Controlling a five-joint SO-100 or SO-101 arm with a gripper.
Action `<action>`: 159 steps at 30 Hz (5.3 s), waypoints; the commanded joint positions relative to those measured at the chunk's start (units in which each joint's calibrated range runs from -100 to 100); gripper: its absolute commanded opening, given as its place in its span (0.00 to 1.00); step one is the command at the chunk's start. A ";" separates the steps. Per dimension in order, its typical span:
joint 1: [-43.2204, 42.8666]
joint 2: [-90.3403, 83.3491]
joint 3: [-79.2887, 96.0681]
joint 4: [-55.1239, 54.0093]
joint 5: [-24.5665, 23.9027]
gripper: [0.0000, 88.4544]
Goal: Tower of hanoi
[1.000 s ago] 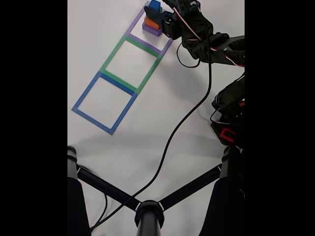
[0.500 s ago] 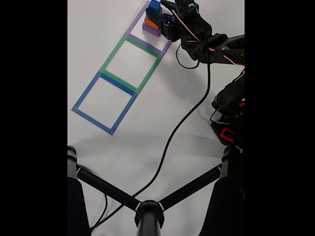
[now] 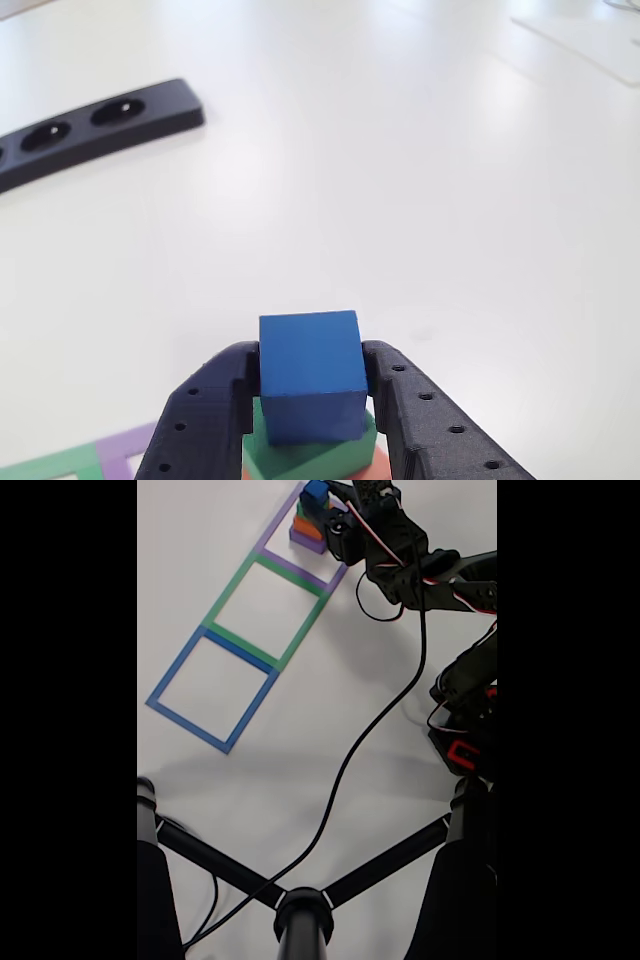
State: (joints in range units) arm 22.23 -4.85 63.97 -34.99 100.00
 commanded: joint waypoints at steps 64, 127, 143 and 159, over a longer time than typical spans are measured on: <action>-15.02 -55.80 -14.22 89.50 0.00 0.05; -21.73 30.90 8.41 -38.22 0.00 0.08; -20.97 28.49 9.50 -38.46 0.00 0.21; -18.07 -25.19 17.86 6.22 -2.76 0.11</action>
State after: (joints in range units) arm 2.50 -11.86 84.86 -50.56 100.00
